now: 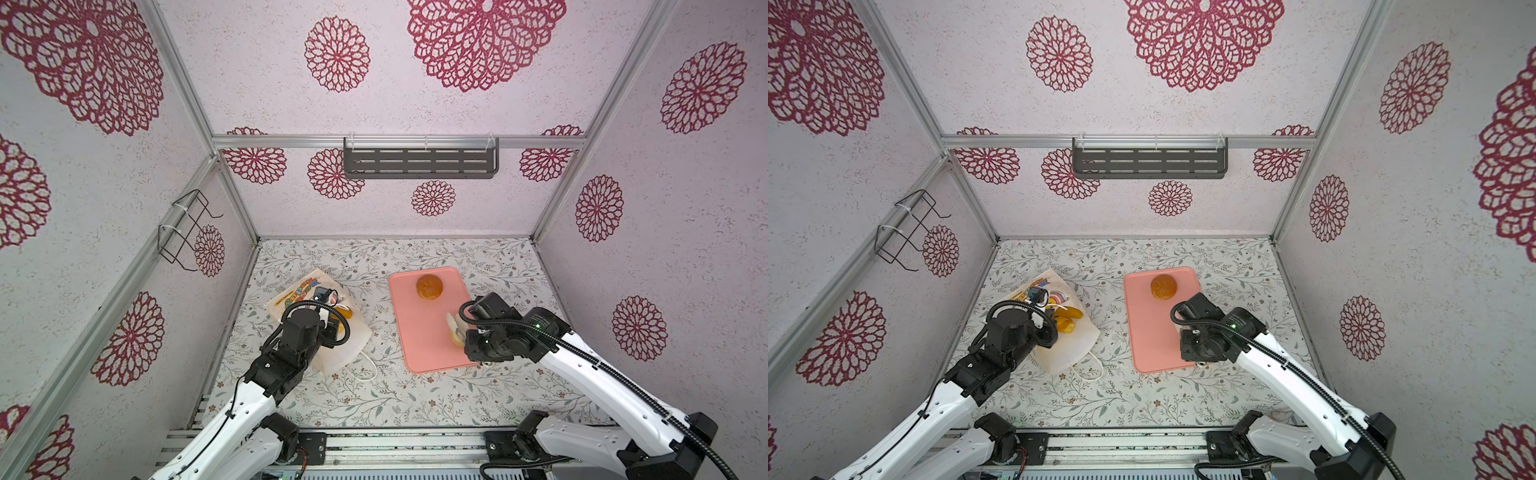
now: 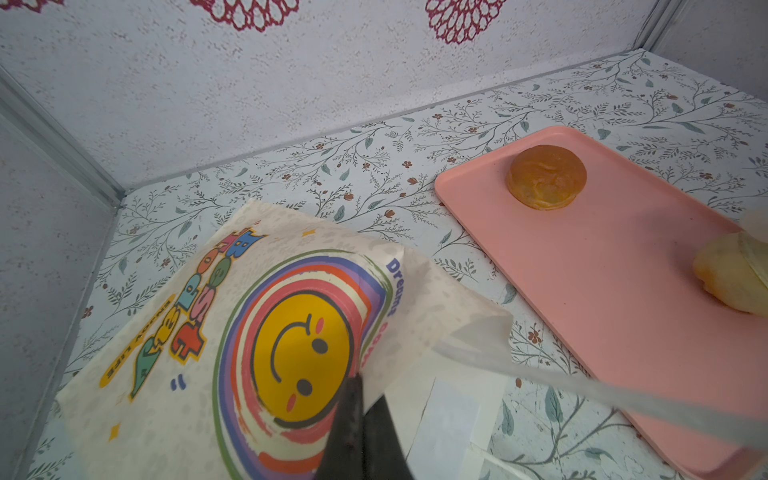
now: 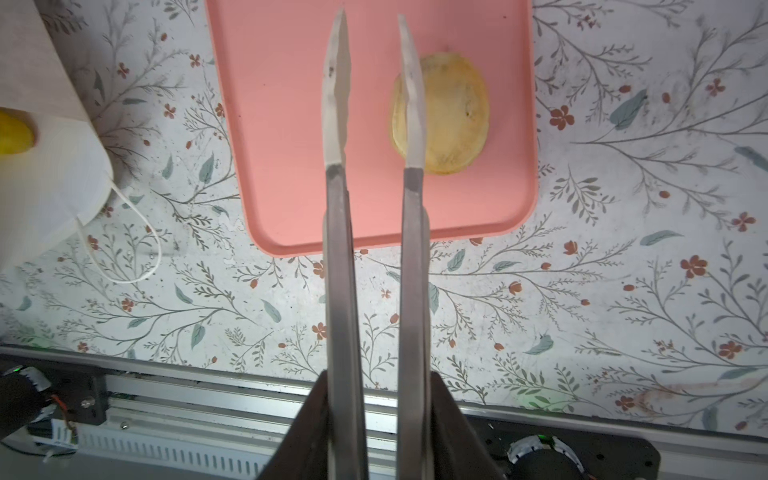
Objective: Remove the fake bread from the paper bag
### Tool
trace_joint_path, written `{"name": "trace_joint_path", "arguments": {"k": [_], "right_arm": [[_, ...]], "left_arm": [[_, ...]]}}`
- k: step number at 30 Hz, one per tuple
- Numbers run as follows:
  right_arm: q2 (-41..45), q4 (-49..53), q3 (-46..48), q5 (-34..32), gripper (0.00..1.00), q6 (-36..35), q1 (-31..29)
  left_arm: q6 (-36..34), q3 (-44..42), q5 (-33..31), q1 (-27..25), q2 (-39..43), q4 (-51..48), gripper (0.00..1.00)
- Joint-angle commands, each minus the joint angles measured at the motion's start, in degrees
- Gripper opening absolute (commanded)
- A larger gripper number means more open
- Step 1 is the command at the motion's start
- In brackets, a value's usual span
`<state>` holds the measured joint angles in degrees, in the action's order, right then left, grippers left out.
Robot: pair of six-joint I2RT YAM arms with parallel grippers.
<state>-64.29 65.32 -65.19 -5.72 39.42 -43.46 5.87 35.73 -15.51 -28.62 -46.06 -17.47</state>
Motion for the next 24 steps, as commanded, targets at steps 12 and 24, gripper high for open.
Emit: {"name": "trace_joint_path", "arguments": {"k": [12, 24], "right_arm": [[-8.7, 7.5, -6.0, -12.1, 0.40, 7.2, -9.3], [-17.7, 11.0, -8.0, -15.5, 0.41, 8.1, -12.1]], "left_arm": [[0.5, 1.8, 0.0, -0.3, 1.3, 0.7, 0.00], [0.5, 1.7, -0.3, -0.3, 1.9, 0.8, 0.00]]}}
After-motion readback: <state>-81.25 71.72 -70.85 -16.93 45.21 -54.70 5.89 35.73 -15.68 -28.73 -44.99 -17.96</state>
